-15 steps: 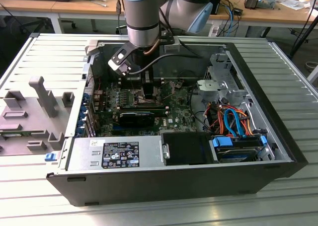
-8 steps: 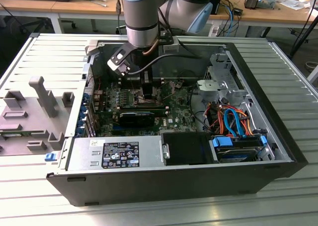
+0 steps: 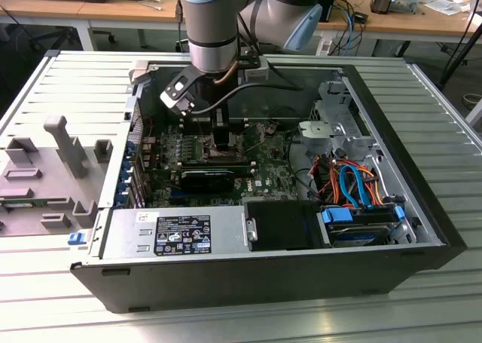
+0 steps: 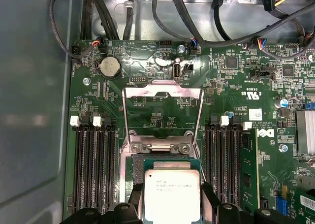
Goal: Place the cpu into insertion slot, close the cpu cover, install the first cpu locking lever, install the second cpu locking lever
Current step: 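Place the cpu into insertion slot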
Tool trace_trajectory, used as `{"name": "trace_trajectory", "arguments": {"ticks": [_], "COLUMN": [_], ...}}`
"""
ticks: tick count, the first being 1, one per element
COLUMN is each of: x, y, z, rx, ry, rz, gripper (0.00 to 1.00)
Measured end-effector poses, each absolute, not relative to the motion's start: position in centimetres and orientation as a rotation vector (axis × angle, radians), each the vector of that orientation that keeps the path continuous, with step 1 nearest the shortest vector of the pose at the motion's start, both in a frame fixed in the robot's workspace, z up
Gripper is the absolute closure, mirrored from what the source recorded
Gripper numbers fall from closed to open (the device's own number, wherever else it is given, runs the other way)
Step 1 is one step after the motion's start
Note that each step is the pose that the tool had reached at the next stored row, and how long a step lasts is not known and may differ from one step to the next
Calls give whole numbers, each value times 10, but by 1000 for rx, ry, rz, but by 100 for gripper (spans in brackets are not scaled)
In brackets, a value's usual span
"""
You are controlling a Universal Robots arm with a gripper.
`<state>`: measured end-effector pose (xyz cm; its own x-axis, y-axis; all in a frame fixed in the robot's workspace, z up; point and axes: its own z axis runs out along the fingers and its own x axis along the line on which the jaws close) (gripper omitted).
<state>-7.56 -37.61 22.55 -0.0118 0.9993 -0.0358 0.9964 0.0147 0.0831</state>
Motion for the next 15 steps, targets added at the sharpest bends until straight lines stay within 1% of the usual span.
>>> {"name": "trace_trajectory", "arguments": {"ticks": [15], "x": [-76], "y": [-372], "z": [212], "rx": [2121], "ry": [2202], "rz": [54], "gripper": [45]}}
